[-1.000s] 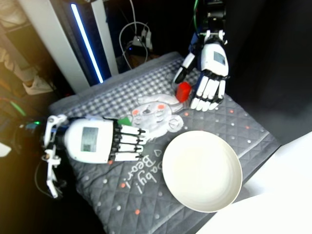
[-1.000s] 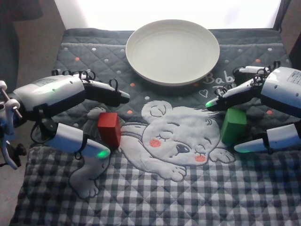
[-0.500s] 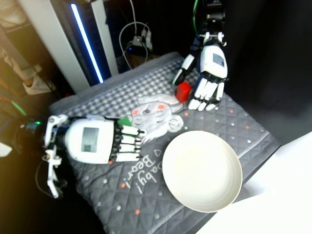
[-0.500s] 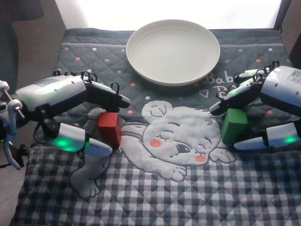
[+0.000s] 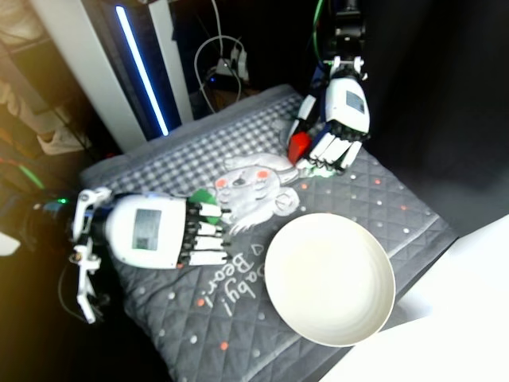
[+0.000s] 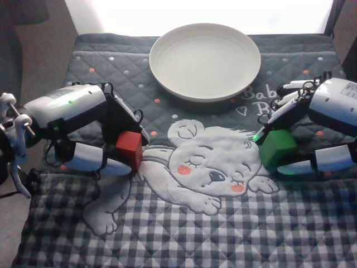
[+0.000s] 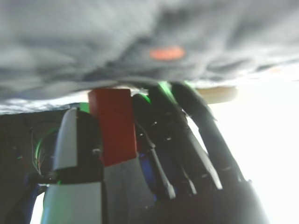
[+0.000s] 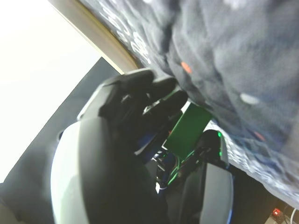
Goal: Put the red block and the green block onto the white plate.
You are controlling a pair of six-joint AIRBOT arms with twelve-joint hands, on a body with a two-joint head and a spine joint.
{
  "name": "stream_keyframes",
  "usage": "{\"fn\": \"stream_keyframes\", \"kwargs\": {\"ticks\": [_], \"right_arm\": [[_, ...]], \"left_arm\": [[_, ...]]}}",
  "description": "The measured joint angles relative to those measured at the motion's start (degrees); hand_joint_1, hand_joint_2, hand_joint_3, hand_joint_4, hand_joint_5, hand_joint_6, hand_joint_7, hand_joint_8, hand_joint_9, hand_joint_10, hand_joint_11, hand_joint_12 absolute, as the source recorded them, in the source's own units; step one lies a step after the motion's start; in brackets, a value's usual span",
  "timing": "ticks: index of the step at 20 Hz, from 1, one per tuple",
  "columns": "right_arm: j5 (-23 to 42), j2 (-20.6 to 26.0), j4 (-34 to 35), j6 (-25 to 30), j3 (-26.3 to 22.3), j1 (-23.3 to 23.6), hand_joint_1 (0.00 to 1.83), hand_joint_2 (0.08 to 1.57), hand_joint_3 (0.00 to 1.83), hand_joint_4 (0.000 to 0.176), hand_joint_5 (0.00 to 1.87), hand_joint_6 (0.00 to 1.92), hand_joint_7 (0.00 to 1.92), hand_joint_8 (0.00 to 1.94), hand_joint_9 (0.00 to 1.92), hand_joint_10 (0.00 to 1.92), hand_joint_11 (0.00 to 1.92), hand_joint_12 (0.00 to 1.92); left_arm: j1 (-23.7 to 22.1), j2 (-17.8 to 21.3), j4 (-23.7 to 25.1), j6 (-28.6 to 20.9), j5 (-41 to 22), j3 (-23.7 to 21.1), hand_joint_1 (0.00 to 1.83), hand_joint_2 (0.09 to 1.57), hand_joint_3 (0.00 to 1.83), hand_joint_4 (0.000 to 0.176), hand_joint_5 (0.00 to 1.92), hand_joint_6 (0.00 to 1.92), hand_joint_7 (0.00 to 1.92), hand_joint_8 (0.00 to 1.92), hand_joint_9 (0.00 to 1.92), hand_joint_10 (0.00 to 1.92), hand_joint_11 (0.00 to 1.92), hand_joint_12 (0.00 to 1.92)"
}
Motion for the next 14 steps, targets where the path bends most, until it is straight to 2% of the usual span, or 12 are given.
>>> {"fn": "stream_keyframes", "kwargs": {"ticks": [1, 2, 3, 4, 6, 7, 8, 9, 10, 12, 13, 14], "right_arm": [[0.3, 0.0, 0.4, -0.1, 0.1, 0.0, 1.21, 1.02, 0.00, 0.000, 1.31, 0.33, 0.88, 1.32, 0.74, 1.54, 0.57, 1.89], [0.7, 0.0, 1.1, -0.2, 0.5, 0.0, 1.20, 1.02, 0.00, 0.000, 1.24, 0.50, 0.88, 1.46, 0.81, 1.82, 0.79, 1.91], [0.5, -0.1, 1.6, -0.2, 0.9, 0.7, 1.19, 1.03, 0.00, 0.000, 1.20, 0.58, 0.95, 1.49, 0.99, 1.90, 1.01, 1.92], [0.2, -0.2, 1.5, -0.2, 1.3, 2.0, 1.19, 1.03, 0.00, 0.000, 1.20, 0.59, 0.98, 1.18, 0.90, 1.72, 0.83, 1.92], [0.8, -1.5, 1.4, -0.2, 3.3, 5.7, 1.19, 1.02, 0.00, 0.000, 1.21, 0.57, 1.05, 1.11, 0.97, 1.68, 0.90, 1.90], [1.4, -3.2, 2.2, -0.2, 5.2, 8.2, 1.19, 1.03, 0.00, 0.000, 1.18, 0.62, 1.06, 1.37, 1.04, 1.87, 1.06, 1.92], [1.4, -4.4, 2.2, -0.2, 6.8, 9.7, 1.19, 1.03, 0.00, 0.000, 1.18, 0.62, 1.06, 1.37, 1.04, 1.87, 1.06, 1.92], [0.8, -6.5, 2.3, -0.2, 9.0, 11.7, 1.19, 1.04, 0.00, 0.000, 1.17, 0.64, 0.86, 1.91, 1.01, 1.92, 1.09, 1.92], [-0.8, -9.2, 2.4, -0.2, 12.0, 14.0, 1.19, 1.04, 0.00, 0.000, 1.14, 0.69, 0.79, 1.82, 0.89, 1.92, 0.98, 1.92], [-2.6, -11.0, 2.8, -0.3, 14.3, 15.3, 1.18, 1.07, 0.00, 0.000, 1.09, 0.78, 0.75, 1.83, 0.85, 1.92, 0.93, 1.92], [-4.7, -13.1, 3.9, -0.6, 17.2, 16.8, 1.18, 1.06, 0.00, 0.000, 1.10, 0.76, 0.90, 1.90, 1.02, 1.92, 1.10, 1.92], [-7.3, -14.8, 4.5, -2.0, 19.6, 18.0, 1.18, 1.07, 0.00, 0.000, 1.08, 0.80, 0.90, 1.69, 1.01, 1.92, 1.08, 1.92]], "left_arm": [[-0.3, -0.4, -0.4, -0.1, 0.1, 0.3, 1.28, 1.05, 0.00, 0.000, 1.21, 0.39, 1.11, 0.94, 1.04, 0.61, 0.69, 1.25], [-1.0, -0.9, -0.4, 0.0, 0.3, 1.0, 1.27, 1.05, 0.00, 0.000, 1.17, 0.50, 1.12, 0.93, 1.09, 0.52, 0.73, 1.23], [-2.2, -1.4, -0.5, 0.0, 0.5, 1.8, 1.27, 1.04, 0.00, 0.000, 1.16, 0.52, 1.16, 0.85, 1.14, 0.46, 0.76, 1.26], [-3.5, -1.8, -0.6, 0.0, 0.4, 2.4, 1.27, 1.03, 0.00, 0.000, 1.18, 0.49, 1.22, 0.74, 1.17, 0.39, 0.69, 1.28], [-6.8, -3.0, -0.8, 0.0, -1.0, 4.0, 1.28, 1.03, 0.00, 0.000, 1.26, 0.33, 1.16, 0.86, 1.20, 0.35, 0.66, 1.37], [-9.1, -4.5, -0.9, 0.0, -2.1, 5.4, 1.27, 1.03, 0.00, 0.000, 1.22, 0.44, 1.16, 0.81, 1.16, 0.30, 0.73, 1.18], [-10.6, -5.6, -0.7, -0.1, -2.5, 6.8, 1.27, 1.03, 0.00, 0.000, 1.22, 0.44, 1.16, 0.81, 1.16, 0.30, 0.73, 1.18], [-12.7, -7.3, -0.6, -0.1, -2.5, 8.7, 1.39, 1.03, 0.00, 0.000, 1.23, 0.39, 1.21, 0.58, 1.02, 1.08, 0.76, 1.20], [-15.3, -9.6, -0.7, -0.1, -2.1, 11.9, 1.29, 1.02, 0.00, 0.000, 1.27, 0.40, 1.18, 0.69, 1.01, 0.79, 0.73, 1.26], [-17.0, -11.5, -0.8, -0.1, -1.0, 14.3, 1.27, 1.03, 0.00, 0.001, 1.26, 0.40, 1.15, 0.79, 0.99, 0.69, 0.58, 1.33], [-18.6, -13.7, -1.0, -0.1, 0.5, 17.2, 1.26, 1.03, 0.01, 0.009, 1.16, 0.61, 1.19, 0.70, 1.09, 0.71, 0.79, 1.31], [-19.9, -15.9, -1.0, 0.0, 2.1, 19.9, 1.25, 1.06, 0.00, 0.026, 1.08, 0.81, 1.13, 0.75, 1.07, 0.60, 0.87, 1.18]]}}
